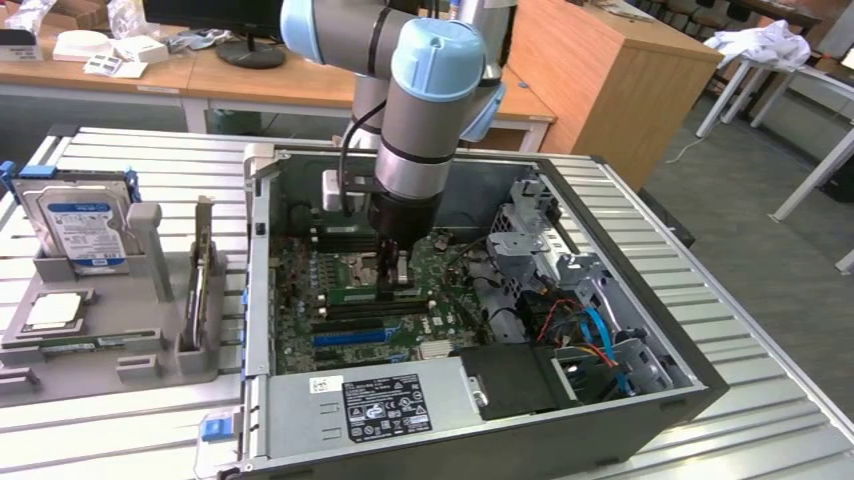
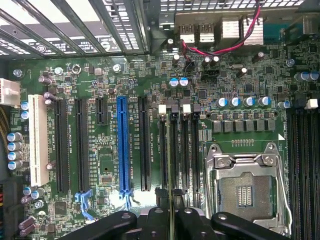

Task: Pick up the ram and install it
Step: 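Insert the ram into the slot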

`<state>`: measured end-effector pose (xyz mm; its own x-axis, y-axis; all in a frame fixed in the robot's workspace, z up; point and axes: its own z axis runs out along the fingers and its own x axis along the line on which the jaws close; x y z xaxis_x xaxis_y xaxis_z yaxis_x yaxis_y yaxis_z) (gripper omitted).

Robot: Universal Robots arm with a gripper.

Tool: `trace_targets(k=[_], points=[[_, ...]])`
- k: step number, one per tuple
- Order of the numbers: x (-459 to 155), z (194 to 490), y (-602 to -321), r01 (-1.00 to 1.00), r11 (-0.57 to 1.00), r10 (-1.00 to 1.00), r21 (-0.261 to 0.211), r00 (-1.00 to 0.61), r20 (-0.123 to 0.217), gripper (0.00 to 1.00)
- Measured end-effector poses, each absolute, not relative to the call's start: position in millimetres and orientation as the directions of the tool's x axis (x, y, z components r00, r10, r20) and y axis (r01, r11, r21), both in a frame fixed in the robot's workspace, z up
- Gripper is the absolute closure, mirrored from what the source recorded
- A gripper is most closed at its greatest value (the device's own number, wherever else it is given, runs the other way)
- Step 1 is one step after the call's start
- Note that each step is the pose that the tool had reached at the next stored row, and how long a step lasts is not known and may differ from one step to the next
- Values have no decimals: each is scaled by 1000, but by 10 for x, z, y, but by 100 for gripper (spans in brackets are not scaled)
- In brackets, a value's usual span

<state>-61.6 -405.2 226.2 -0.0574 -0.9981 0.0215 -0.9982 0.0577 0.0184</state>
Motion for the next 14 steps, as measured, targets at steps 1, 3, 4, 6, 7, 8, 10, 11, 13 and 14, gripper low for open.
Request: trace_targets(k=[1,3,4,6,7,8,10,11,13,14], points=[[-616,2262,-4052,-998,58,-998,18,-57,22,86],[-616,2262,-4052,-998,58,-998,18,-57,21,86],[-616,2262,-4052,-998,58,-998,18,-57,21,86],[-616,2250,-4052,-998,58,-998,18,-57,21,86],[-616,2232,-4052,-998,58,-998,18,-57,21,86],[-616,2219,-4052,-998,58,-998,18,-57,21,86],[-616,2217,-4053,-998,58,-998,18,-57,22,86],[-616,2217,-4053,-998,58,-998,18,-57,22,86],[-611,2217,-4053,-998,58,-998,18,-57,22,86],[-600,2216,-4052,-998,58,-998,18,-57,21,86]])
